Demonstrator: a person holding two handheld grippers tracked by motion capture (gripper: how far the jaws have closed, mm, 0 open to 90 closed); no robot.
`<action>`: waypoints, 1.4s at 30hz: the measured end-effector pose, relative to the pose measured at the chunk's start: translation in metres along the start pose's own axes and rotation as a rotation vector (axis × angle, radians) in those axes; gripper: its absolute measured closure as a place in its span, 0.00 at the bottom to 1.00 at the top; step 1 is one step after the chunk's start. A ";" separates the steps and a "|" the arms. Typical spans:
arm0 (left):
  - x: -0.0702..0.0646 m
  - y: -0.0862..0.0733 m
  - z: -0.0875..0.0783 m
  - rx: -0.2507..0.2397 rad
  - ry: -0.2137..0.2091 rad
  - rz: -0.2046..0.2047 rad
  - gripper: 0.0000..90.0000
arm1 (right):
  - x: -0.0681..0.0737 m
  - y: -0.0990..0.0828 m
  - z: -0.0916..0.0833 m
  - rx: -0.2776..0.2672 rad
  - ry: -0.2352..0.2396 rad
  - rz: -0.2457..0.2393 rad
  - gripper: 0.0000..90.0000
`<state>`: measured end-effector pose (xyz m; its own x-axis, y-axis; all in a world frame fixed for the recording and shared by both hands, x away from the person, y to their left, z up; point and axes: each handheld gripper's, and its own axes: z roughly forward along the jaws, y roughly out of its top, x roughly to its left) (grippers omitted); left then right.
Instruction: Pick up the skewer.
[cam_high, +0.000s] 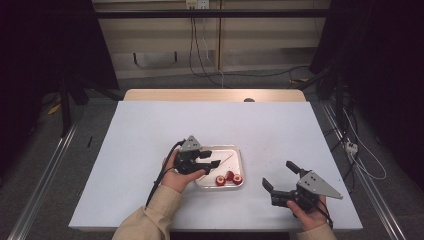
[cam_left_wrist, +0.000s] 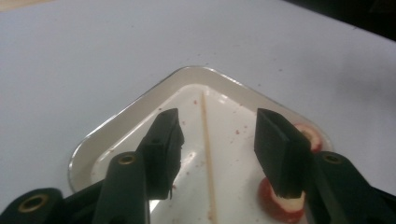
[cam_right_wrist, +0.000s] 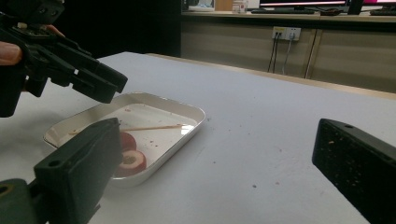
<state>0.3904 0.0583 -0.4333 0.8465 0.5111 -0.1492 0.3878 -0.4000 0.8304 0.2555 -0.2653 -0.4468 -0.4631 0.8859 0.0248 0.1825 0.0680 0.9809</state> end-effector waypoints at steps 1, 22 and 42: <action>0.001 0.000 0.003 0.031 0.011 -0.006 0.60 | 0.000 0.000 0.000 -0.002 -0.001 0.001 0.01; -0.006 0.006 0.034 0.286 0.030 0.064 0.89 | -0.002 0.001 -0.001 -0.004 -0.001 0.000 0.01; -0.006 0.018 0.032 0.342 0.037 -0.069 1.00 | -0.002 0.001 -0.001 -0.009 -0.004 0.004 0.01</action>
<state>0.4039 0.0237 -0.4343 0.8027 0.5706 -0.1734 0.5484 -0.5921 0.5905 0.2557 -0.2675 -0.4457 -0.4594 0.8878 0.0276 0.1760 0.0606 0.9825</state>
